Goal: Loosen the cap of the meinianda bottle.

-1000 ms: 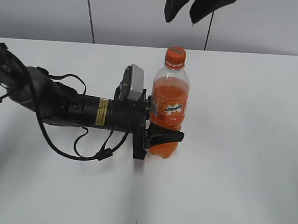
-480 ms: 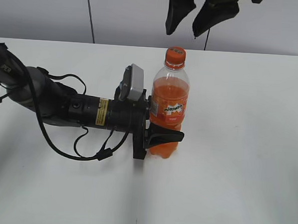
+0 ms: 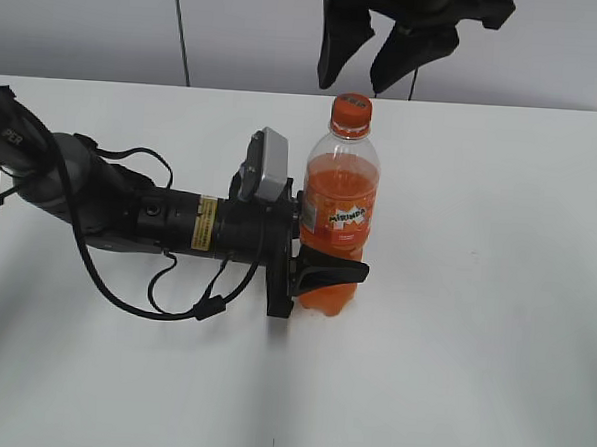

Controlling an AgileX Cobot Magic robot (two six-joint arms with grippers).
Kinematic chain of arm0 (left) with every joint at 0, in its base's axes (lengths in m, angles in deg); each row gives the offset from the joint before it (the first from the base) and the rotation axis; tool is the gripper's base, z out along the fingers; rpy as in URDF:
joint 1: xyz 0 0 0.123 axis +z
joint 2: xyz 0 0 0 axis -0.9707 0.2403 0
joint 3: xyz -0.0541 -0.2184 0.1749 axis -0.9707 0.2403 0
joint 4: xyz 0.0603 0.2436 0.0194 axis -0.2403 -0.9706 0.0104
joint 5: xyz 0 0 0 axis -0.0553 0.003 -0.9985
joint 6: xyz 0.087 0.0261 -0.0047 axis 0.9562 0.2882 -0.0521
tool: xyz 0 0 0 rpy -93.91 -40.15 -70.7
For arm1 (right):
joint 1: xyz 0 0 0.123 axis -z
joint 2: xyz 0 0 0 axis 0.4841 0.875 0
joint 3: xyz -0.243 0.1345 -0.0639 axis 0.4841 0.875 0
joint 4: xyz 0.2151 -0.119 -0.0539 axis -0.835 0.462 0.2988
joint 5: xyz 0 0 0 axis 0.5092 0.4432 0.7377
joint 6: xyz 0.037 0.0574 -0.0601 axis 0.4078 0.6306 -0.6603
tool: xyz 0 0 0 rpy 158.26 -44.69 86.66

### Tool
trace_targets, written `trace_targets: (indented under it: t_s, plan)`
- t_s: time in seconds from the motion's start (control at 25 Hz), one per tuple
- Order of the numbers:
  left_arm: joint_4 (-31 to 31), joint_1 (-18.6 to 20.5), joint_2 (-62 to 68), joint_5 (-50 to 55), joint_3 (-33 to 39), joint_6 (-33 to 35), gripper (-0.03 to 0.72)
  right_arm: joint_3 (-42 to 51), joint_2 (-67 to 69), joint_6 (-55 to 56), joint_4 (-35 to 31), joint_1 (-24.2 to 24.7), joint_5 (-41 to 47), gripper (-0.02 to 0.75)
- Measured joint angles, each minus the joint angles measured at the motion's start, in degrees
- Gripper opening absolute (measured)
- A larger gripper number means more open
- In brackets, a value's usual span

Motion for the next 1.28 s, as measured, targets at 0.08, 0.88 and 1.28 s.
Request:
trace_targets:
  t_s: [0.08,0.88,1.28]
  plan:
    - [0.0,0.0,0.0,0.0,0.0,0.0,0.384,0.0,0.0,0.0,0.0,0.0,0.0,0.356]
    - [0.0,0.0,0.0,0.0,0.0,0.0,0.385,3.5,0.0,0.2,-1.8,0.0,-0.1,0.348]
    - [0.0,0.0,0.0,0.0,0.0,-0.2,0.385,3.5,0.0,-3.4,-1.3,0.0,0.0,0.271]
